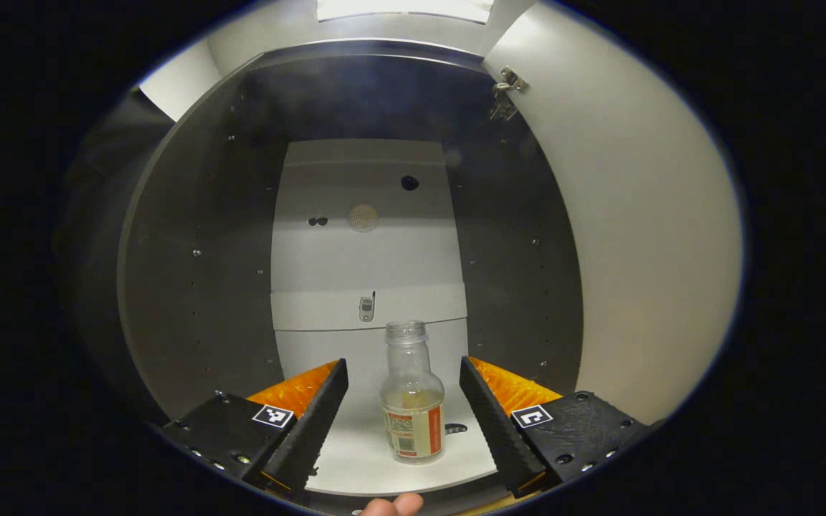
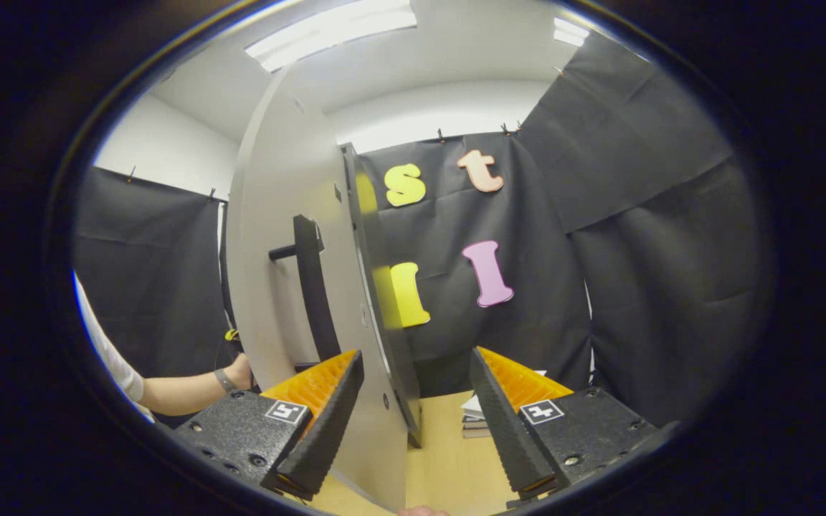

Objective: Open the cabinet door with the right hand, grasp the bottle in the cabinet with the left hand and place it on the coaster, then close the cabinet door with the right hand.

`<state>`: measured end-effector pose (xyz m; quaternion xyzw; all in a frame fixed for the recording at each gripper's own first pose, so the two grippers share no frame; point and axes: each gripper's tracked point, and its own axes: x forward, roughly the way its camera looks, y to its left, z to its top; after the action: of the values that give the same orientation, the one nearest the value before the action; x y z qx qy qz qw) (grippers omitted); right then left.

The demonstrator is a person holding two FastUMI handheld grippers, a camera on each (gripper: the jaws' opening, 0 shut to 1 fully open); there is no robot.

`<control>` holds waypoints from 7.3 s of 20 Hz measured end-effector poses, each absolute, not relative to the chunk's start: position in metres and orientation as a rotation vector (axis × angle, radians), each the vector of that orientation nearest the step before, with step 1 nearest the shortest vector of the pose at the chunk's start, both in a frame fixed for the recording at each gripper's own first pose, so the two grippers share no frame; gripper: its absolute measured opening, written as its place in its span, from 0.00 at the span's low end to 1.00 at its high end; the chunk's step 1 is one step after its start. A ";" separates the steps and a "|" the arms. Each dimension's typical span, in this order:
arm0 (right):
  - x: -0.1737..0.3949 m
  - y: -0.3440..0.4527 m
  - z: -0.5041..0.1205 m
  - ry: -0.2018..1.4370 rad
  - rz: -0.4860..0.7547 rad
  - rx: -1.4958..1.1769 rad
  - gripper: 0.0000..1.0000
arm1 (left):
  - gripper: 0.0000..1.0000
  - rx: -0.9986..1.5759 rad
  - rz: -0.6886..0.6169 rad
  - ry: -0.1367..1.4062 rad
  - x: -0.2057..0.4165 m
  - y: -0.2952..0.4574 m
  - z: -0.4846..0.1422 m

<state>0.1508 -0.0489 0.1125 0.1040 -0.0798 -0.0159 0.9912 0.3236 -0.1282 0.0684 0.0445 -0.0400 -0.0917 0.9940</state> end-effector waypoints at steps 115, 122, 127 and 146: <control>0.152 -0.057 0.123 -0.132 -0.199 0.007 0.93 | 0.96 0.072 0.333 -0.063 0.006 0.072 -0.171; 0.156 -0.058 0.120 -0.144 -0.173 0.021 0.93 | 0.96 0.060 0.316 -0.069 0.007 0.073 -0.108; 0.158 -0.063 0.122 -0.206 -0.219 0.028 0.93 | 0.95 0.034 0.209 0.015 0.018 0.055 -0.068; 0.172 -0.083 0.129 -0.172 -0.152 0.077 0.97 | 0.95 0.004 0.139 0.015 0.025 0.008 -0.004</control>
<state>0.1724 -0.0832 0.1288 0.0384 -0.0855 -0.0756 0.9927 0.0251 0.0077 -0.0037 0.0018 0.0074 0.0696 0.9975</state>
